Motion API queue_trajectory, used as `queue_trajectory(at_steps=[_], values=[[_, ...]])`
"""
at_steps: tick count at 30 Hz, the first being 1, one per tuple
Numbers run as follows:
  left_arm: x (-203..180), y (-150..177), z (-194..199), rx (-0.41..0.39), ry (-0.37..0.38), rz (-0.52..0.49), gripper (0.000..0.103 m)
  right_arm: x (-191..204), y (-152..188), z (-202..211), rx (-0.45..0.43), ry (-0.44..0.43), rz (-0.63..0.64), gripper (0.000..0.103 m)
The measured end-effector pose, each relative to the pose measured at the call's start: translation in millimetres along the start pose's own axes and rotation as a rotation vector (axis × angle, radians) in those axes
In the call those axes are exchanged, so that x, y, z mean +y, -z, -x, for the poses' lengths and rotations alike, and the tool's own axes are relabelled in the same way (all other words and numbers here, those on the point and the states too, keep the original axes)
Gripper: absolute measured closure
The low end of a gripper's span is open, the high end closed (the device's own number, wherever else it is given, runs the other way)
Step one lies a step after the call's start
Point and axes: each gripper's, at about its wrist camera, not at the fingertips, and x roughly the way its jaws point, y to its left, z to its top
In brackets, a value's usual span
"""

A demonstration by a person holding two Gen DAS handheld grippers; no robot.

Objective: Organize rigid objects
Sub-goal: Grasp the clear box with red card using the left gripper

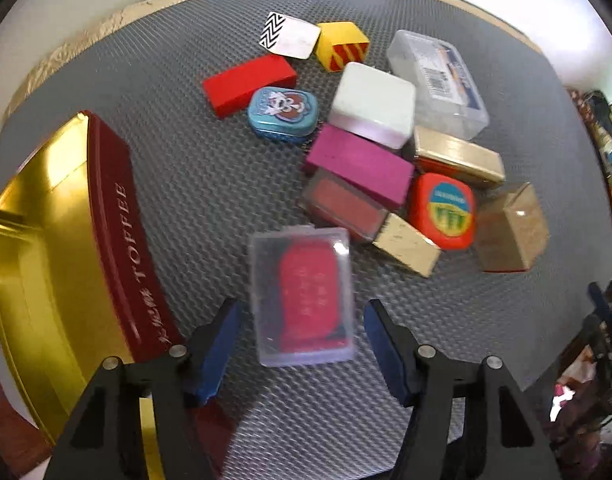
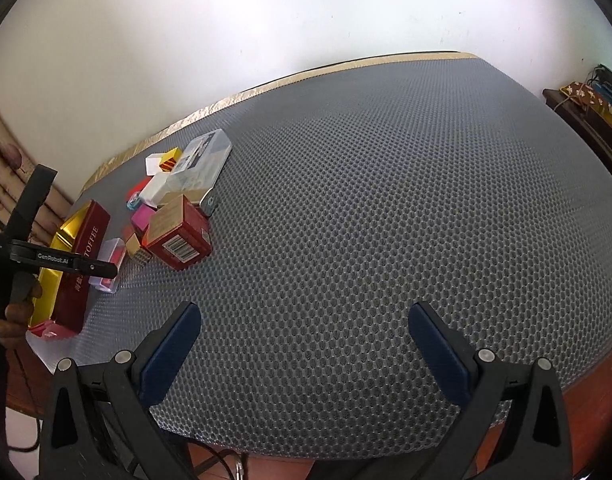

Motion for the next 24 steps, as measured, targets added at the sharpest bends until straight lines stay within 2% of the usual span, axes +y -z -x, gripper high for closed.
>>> queue_trajectory(at_steps=[6, 10, 12, 17, 24], values=[[-7.5, -7.7, -9.6, 0.009, 0.026, -0.004, 0.038, -0.1, -0.1, -1.3, 0.005, -0.004, 0.002, 0.0], [-17.9, -17.8, -13.4, -0.002, -0.015, -0.005, 0.041, -0.6, 0.9, -4.2, 0.018, -0.012, -0.001, 0.0], [-15.9, -3.5, -16.9, -0.038, -0.026, 0.005, 0.046, -0.4, 1.0, -3.3, 0.014, -0.012, 0.002, 0.0], [-12.2, 19.8, -5.8, -0.111, 0.003, 0.056, 0.047, 1.4, 1.4, -1.0, 0.006, -0.014, 0.019, 0.0], [-22.3, 70.3, 36.2, -0.237, 0.061, 0.146, 0.047, 12.4, -0.8, 1.9, -0.002, -0.054, 0.068, 0.0]])
